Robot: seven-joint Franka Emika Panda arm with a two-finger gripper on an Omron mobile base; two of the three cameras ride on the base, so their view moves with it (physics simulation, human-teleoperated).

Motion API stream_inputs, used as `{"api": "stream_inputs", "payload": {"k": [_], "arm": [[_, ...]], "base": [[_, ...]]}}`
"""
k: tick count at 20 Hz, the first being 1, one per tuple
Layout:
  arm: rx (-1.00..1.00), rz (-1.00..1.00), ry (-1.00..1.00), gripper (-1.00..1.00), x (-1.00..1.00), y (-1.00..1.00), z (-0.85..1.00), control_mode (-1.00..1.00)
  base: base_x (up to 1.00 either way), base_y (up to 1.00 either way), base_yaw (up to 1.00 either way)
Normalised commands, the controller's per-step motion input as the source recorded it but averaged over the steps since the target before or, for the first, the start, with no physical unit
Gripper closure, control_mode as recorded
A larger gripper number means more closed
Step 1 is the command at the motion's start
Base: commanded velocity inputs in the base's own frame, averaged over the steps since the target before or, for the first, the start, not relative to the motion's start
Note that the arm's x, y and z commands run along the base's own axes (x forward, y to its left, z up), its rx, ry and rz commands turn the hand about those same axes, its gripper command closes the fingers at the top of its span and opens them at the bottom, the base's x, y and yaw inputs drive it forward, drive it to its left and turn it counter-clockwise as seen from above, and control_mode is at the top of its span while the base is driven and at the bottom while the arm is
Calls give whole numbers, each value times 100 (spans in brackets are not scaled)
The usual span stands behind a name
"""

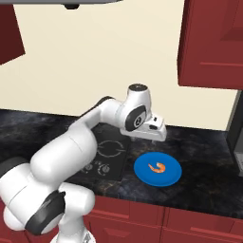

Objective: Retrieve the frozen meat and place it in the pot on a burner. Then turn the burner on.

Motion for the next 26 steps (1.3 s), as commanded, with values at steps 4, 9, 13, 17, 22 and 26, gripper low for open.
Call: {"api": "stream_inputs", "payload": {"k": [4,9,13,17,22,26], "arm": [[7,0,0,-100,15,-40,-39,-100],[6,0,1,-100,20,-48,-41,-100],[0,-11,15,-100,43,-27,-52,-100],[2,-14,14,-100,24,-21,-34,-100],[2,-1,2,-100,3,-10,-31,-100],[5,0,2,-100,16,-6,-48,-100]], "base": [[0,0,0],[0,0,0],[0,0,0],[0,0,0],[0,0,0],[0,0,0]]}}
